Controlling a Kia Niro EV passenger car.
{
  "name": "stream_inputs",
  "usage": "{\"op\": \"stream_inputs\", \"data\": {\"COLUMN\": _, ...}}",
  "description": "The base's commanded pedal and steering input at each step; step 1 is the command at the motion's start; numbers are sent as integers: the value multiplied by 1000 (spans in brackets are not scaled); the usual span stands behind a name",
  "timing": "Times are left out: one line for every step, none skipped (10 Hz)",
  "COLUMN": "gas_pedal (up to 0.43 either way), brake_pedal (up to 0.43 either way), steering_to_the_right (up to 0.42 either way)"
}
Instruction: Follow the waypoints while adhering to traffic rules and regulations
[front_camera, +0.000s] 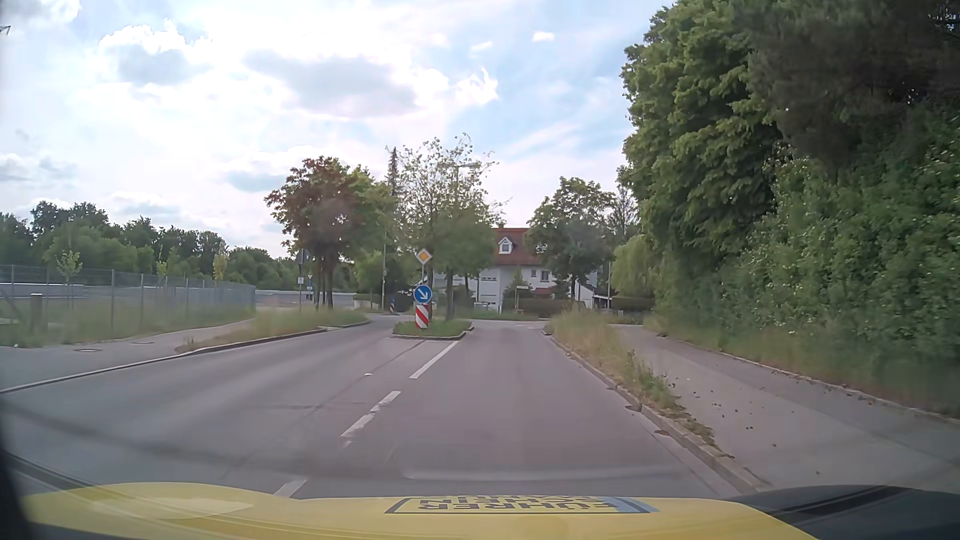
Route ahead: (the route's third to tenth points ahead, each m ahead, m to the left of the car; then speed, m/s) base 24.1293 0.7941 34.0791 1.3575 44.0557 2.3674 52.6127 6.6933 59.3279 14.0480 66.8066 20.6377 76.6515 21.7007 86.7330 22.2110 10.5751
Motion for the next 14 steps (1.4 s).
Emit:
{"op": "stream_inputs", "data": {"gas_pedal": 0, "brake_pedal": 0, "steering_to_the_right": 26}}
{"op": "stream_inputs", "data": {"gas_pedal": 0, "brake_pedal": 0, "steering_to_the_right": 24}}
{"op": "stream_inputs", "data": {"gas_pedal": 0, "brake_pedal": 0, "steering_to_the_right": 23}}
{"op": "stream_inputs", "data": {"gas_pedal": 0, "brake_pedal": 0, "steering_to_the_right": 23}}
{"op": "stream_inputs", "data": {"gas_pedal": 0, "brake_pedal": 0, "steering_to_the_right": 22}}
{"op": "stream_inputs", "data": {"gas_pedal": 0, "brake_pedal": 0, "steering_to_the_right": 19}}
{"op": "stream_inputs", "data": {"gas_pedal": 0, "brake_pedal": 0, "steering_to_the_right": 13}}
{"op": "stream_inputs", "data": {"gas_pedal": 0, "brake_pedal": 0, "steering_to_the_right": 8}}
{"op": "stream_inputs", "data": {"gas_pedal": 0, "brake_pedal": 0, "steering_to_the_right": 6}}
{"op": "stream_inputs", "data": {"gas_pedal": 0, "brake_pedal": 0, "steering_to_the_right": 6}}
{"op": "stream_inputs", "data": {"gas_pedal": 0, "brake_pedal": 0, "steering_to_the_right": 5}}
{"op": "stream_inputs", "data": {"gas_pedal": 0, "brake_pedal": 0, "steering_to_the_right": 5}}
{"op": "stream_inputs", "data": {"gas_pedal": 0, "brake_pedal": 0, "steering_to_the_right": 4}}
{"op": "stream_inputs", "data": {"gas_pedal": 0, "brake_pedal": 0, "steering_to_the_right": 4}}
